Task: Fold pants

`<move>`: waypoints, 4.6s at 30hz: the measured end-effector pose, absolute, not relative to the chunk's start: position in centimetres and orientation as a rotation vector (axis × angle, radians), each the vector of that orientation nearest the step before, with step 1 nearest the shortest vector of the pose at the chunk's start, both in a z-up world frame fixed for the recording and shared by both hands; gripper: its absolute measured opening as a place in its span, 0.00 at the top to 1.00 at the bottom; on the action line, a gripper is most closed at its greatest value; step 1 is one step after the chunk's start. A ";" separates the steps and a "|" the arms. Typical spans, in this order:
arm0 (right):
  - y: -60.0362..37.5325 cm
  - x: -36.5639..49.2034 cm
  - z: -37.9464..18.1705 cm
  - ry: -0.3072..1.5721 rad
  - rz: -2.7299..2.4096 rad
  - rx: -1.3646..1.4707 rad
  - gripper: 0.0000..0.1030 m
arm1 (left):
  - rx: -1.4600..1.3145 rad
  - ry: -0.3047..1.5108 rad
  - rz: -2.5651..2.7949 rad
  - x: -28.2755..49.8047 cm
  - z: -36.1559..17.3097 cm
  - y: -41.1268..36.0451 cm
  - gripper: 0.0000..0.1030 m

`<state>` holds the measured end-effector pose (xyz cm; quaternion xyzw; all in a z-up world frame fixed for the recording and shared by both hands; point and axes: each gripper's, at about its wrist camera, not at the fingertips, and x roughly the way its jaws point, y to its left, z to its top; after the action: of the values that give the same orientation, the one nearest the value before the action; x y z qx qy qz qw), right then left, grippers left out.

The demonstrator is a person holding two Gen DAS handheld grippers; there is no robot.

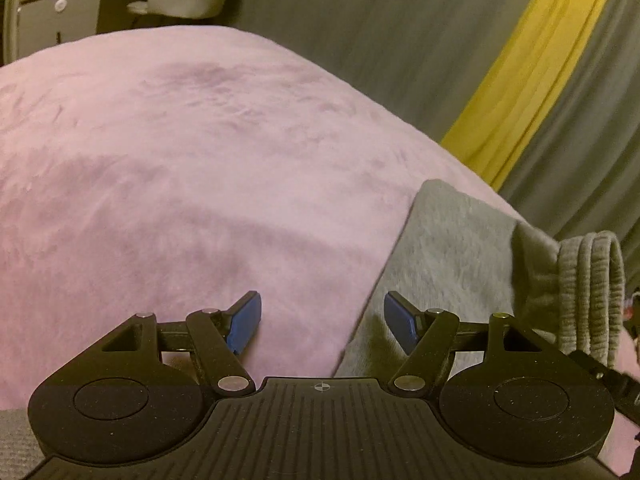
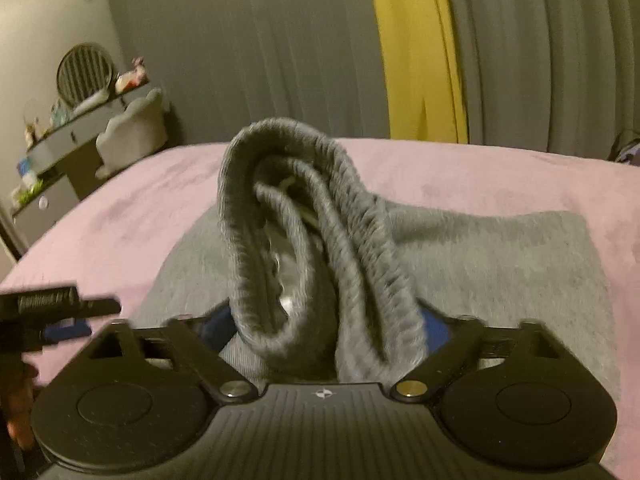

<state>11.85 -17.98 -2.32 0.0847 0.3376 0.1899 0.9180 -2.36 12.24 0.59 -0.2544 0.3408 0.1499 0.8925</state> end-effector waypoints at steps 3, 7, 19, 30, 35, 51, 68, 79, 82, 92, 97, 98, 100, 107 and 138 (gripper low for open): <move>-19.7 13.2 -2.4 0.726 0.347 0.312 0.56 | -0.547 0.701 0.318 -2.6 0.7 12.3 0.28; -19.7 13.9 -2.5 0.779 0.321 0.268 0.28 | -0.538 0.711 0.319 -2.5 0.6 12.1 0.28; -18.4 15.3 0.8 0.804 0.354 0.368 0.63 | -0.574 0.633 0.398 -3.1 0.7 12.6 0.28; -20.9 10.1 9.9 0.552 0.472 0.680 0.63 | -0.604 0.625 0.397 -3.6 0.8 13.1 0.27; -25.3 9.6 4.1 0.686 0.215 0.543 0.60 | -0.581 0.647 0.383 -3.1 0.6 12.8 0.27; -29.1 11.2 -5.6 0.930 0.175 0.704 0.40 | -0.557 0.670 0.387 -2.6 0.4 12.3 0.27; -27.2 12.3 -1.7 0.871 0.244 0.771 0.63 | -0.551 0.687 0.382 -2.1 0.1 12.3 0.27; -27.6 11.9 7.7 0.635 0.371 0.803 0.64 | -0.550 0.685 0.381 -2.2 0.1 12.3 0.27; -27.7 12.0 7.4 0.659 0.343 0.816 0.64 | -0.517 0.661 0.313 -2.5 0.5 11.6 0.27; -26.3 12.8 8.3 0.689 0.367 0.788 0.64 | -0.208 0.672 -0.082 -5.1 2.4 3.2 0.25; -26.2 12.5 8.1 0.690 0.371 0.792 0.64 | -0.098 0.711 -0.147 -5.5 1.9 0.2 0.26; -26.4 12.3 8.0 0.689 0.372 0.783 0.64 | -0.076 0.711 -0.144 -5.5 1.7 -0.3 0.26; -26.2 12.3 7.8 0.681 0.382 0.771 0.64 | -0.054 0.741 -0.102 -4.8 1.2 -0.8 0.26; -26.4 11.7 8.1 0.675 0.441 0.768 0.64 | -0.196 0.807 0.051 -2.4 -0.7 1.8 0.25; -36.2 8.1 0.0 0.866 0.118 0.484 0.28 | -0.355 0.671 0.197 -4.3 4.8 7.4 0.27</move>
<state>8.10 -36.16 -0.05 0.2321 0.4153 0.0565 0.8778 -4.32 7.37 4.80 -0.1728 0.3268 0.0960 0.9242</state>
